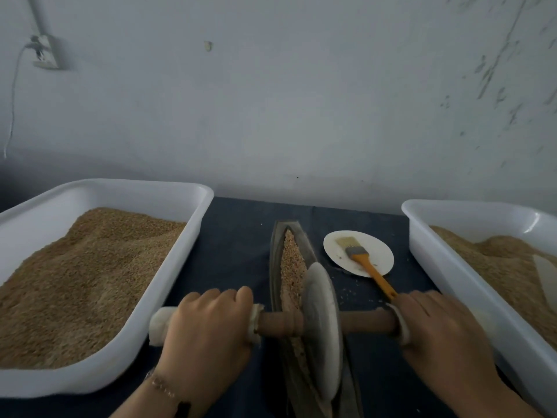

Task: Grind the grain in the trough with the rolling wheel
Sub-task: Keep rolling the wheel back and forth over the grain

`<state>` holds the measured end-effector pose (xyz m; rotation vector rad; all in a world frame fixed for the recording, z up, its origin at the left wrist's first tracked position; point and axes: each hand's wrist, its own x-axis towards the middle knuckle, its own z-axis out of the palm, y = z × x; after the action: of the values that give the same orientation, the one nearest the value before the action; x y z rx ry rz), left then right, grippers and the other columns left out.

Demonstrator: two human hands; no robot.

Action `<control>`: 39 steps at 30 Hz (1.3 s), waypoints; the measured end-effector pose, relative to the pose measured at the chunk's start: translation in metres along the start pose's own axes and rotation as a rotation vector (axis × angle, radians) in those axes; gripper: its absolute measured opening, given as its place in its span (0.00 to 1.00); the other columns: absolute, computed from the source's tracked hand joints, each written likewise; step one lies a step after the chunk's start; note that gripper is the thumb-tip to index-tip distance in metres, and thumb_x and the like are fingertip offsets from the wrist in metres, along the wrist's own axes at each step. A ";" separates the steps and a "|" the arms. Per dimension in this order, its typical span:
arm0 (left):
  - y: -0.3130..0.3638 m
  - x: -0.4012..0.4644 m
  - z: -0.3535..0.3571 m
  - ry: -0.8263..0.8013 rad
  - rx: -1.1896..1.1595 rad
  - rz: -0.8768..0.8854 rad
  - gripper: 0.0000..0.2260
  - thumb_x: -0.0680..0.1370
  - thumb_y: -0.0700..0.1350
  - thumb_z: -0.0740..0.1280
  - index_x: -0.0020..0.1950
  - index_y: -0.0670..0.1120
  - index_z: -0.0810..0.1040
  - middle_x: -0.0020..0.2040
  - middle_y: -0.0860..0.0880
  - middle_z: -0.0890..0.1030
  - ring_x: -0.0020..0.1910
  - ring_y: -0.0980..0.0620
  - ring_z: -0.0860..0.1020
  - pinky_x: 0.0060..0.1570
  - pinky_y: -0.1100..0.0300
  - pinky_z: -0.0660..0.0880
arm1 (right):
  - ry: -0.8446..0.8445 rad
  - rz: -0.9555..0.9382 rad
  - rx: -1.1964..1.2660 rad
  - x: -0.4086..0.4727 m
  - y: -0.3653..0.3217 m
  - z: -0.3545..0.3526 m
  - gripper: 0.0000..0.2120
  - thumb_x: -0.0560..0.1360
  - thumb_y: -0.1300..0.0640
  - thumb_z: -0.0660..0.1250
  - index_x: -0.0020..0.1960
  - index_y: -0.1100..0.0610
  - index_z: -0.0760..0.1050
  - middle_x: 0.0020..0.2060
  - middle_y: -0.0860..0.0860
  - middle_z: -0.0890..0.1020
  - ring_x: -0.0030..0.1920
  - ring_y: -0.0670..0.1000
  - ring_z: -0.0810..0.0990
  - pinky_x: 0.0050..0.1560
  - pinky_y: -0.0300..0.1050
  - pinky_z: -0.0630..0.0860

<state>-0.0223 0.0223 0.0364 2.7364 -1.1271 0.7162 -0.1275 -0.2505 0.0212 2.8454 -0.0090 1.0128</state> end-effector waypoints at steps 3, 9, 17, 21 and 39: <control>-0.002 0.006 0.006 0.002 -0.001 -0.004 0.21 0.48 0.45 0.79 0.27 0.50 0.68 0.21 0.54 0.68 0.18 0.54 0.67 0.19 0.60 0.63 | -0.034 -0.007 -0.004 0.006 0.000 0.004 0.22 0.48 0.68 0.79 0.32 0.53 0.73 0.27 0.48 0.73 0.26 0.51 0.71 0.28 0.42 0.63; -0.011 0.040 0.029 -0.055 0.032 -0.037 0.18 0.58 0.50 0.77 0.34 0.52 0.67 0.26 0.55 0.70 0.25 0.56 0.65 0.29 0.62 0.61 | -0.188 0.126 0.003 0.032 0.008 0.045 0.24 0.50 0.62 0.81 0.33 0.49 0.68 0.26 0.46 0.73 0.26 0.48 0.69 0.27 0.41 0.61; -0.035 0.099 0.051 -0.121 0.065 -0.286 0.12 0.75 0.59 0.61 0.39 0.53 0.63 0.33 0.56 0.67 0.33 0.56 0.68 0.36 0.60 0.64 | -0.194 0.253 -0.024 0.094 0.013 0.078 0.08 0.72 0.57 0.65 0.39 0.48 0.68 0.37 0.47 0.79 0.39 0.51 0.77 0.37 0.45 0.63; -0.033 0.090 0.050 -0.114 0.084 -0.285 0.11 0.76 0.57 0.60 0.40 0.52 0.65 0.34 0.56 0.69 0.34 0.55 0.69 0.36 0.60 0.63 | -0.195 0.237 -0.072 0.090 0.011 0.070 0.10 0.68 0.62 0.69 0.37 0.51 0.68 0.34 0.49 0.78 0.36 0.52 0.75 0.35 0.45 0.62; 0.006 0.004 -0.013 -0.089 0.043 -0.137 0.13 0.69 0.52 0.67 0.36 0.54 0.61 0.29 0.56 0.67 0.28 0.57 0.63 0.28 0.66 0.53 | -0.018 0.099 0.019 -0.005 -0.004 -0.011 0.19 0.51 0.67 0.78 0.32 0.52 0.72 0.26 0.46 0.72 0.26 0.50 0.71 0.25 0.46 0.68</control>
<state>-0.0288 0.0182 0.0490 2.8737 -0.9382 0.6139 -0.1381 -0.2454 0.0261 2.8970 -0.1441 1.0104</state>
